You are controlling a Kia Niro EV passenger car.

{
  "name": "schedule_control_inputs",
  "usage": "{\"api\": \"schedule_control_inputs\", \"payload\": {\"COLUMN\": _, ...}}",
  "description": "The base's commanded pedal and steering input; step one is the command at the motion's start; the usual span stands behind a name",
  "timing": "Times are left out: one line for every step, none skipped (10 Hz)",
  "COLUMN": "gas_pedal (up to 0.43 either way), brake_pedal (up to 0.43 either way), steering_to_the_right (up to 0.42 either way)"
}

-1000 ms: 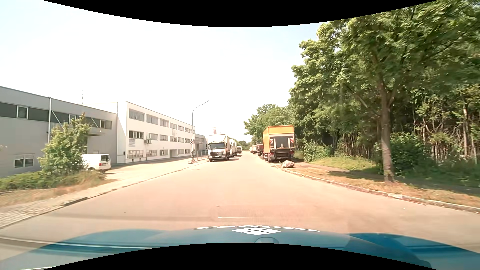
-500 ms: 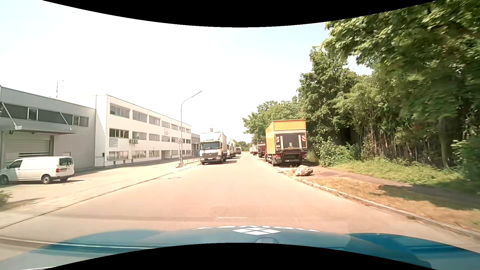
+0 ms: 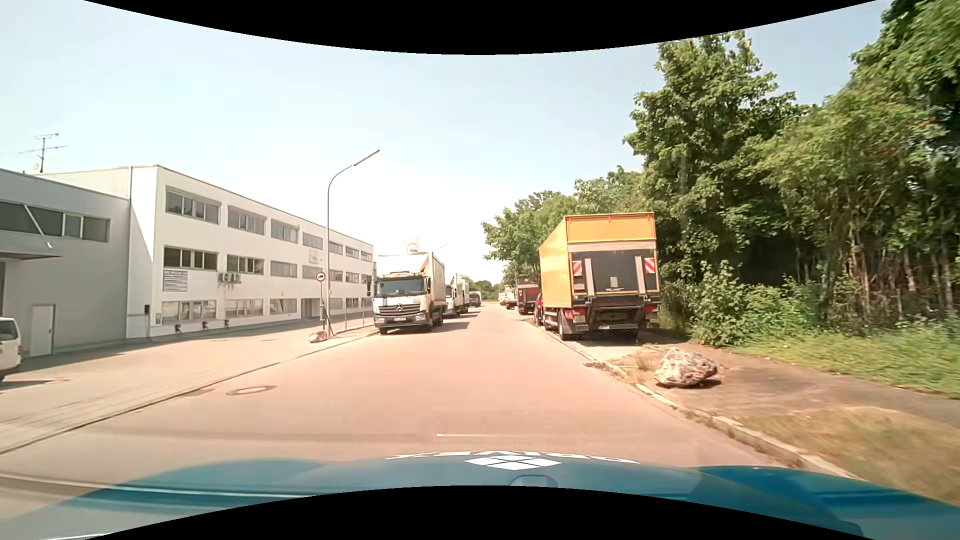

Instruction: Follow the waypoints while adhering to traffic rules and regulations

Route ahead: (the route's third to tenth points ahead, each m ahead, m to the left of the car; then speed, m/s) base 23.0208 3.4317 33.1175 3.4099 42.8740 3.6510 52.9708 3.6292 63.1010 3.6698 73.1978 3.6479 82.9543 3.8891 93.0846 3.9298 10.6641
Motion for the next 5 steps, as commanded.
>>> {"api": "schedule_control_inputs", "payload": {"gas_pedal": 0.138, "brake_pedal": 0.000, "steering_to_the_right": -0.002}}
{"api": "schedule_control_inputs", "payload": {"gas_pedal": 0.118, "brake_pedal": 0.000, "steering_to_the_right": -0.002}}
{"api": "schedule_control_inputs", "payload": {"gas_pedal": 0.110, "brake_pedal": 0.000, "steering_to_the_right": -0.002}}
{"api": "schedule_control_inputs", "payload": {"gas_pedal": 0.110, "brake_pedal": 0.000, "steering_to_the_right": -0.002}}
{"api": "schedule_control_inputs", "payload": {"gas_pedal": 0.110, "brake_pedal": 0.000, "steering_to_the_right": -0.003}}
